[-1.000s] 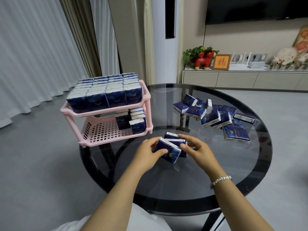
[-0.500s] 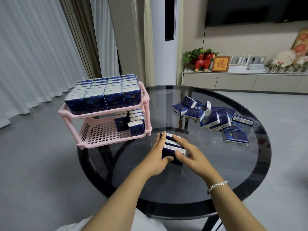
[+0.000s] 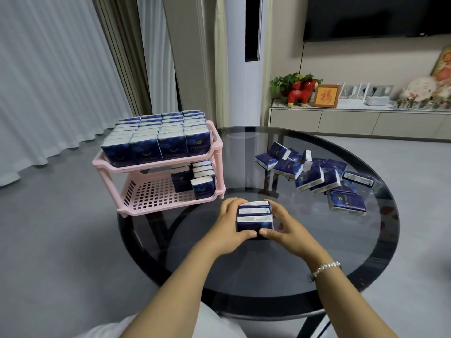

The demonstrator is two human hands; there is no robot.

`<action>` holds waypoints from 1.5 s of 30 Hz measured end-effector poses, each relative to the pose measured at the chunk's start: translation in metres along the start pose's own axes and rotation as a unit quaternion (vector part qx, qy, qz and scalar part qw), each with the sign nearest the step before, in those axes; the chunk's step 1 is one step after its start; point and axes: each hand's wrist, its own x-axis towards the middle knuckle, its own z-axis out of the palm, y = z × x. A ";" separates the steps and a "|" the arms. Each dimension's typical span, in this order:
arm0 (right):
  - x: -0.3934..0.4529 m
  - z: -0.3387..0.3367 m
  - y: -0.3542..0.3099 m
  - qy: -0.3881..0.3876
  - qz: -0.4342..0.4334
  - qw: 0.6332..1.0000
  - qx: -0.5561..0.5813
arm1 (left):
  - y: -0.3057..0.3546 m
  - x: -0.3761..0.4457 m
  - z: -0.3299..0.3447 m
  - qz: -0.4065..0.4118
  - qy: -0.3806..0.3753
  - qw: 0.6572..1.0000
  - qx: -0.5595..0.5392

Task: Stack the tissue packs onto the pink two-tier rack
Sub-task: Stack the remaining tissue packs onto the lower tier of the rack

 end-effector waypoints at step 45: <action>0.174 0.107 -0.129 -0.041 -0.189 0.956 -0.220 | -0.111 0.037 -0.126 -0.091 0.211 0.971 -0.061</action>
